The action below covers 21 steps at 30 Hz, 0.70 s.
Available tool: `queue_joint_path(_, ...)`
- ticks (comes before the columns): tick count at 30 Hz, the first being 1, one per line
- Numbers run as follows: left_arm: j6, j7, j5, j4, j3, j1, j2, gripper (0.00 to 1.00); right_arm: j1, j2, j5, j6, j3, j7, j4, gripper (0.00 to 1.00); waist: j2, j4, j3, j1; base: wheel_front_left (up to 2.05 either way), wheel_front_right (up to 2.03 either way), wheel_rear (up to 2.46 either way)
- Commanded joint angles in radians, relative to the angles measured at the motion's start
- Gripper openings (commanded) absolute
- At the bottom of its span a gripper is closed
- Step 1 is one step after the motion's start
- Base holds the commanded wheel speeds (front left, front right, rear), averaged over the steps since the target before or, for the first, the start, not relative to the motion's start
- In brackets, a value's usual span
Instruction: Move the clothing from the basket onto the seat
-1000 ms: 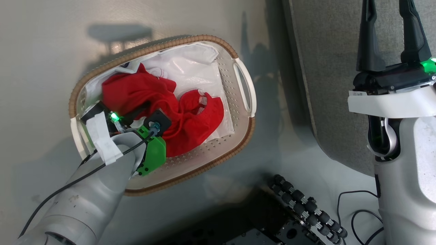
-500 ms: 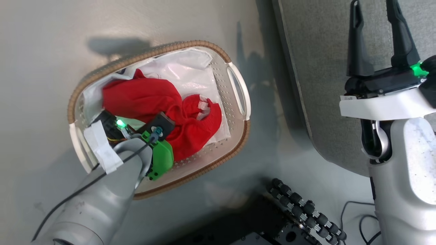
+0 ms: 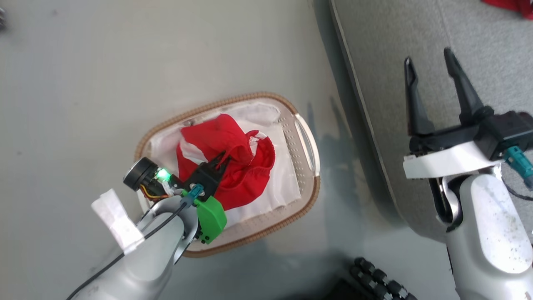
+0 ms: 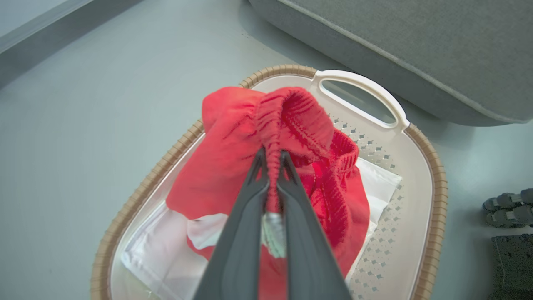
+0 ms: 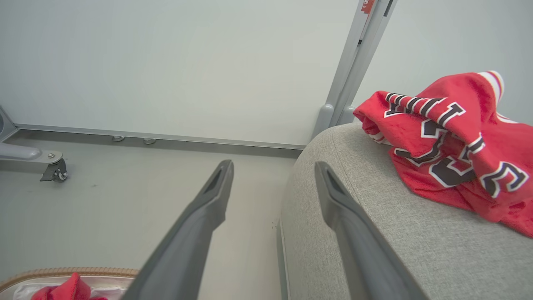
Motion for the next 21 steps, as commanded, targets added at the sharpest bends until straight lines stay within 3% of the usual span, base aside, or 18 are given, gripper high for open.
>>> queue_joint_path(1, 0.005, -0.003, -0.01, -0.031, 0.014, 0.037, 0.014, 0.0, 0.032, -0.004, -0.012, -0.001, -0.006, -0.002, 0.013, 1.0, 0.011, 0.077, -0.17, 0.0, 0.0, 0.0, 0.0)
queue_joint_path(11, 0.011, -0.003, 0.006, -0.261, 0.074, 0.064, 0.126, 0.0, 0.162, -0.004, -0.069, -0.001, -0.008, -0.002, 0.074, 1.0, 0.011, 0.122, -0.408, 0.0, 0.0, 0.0, 0.0)
queue_joint_path(21, -0.02, 0.062, 0.011, -0.42, 0.076, -0.067, 0.225, 0.0, 0.22, -0.004, -0.084, -0.001, 0.048, -0.002, 0.092, 1.0, 0.011, 0.152, -0.536, 0.0, 0.0, 0.0, 0.0)
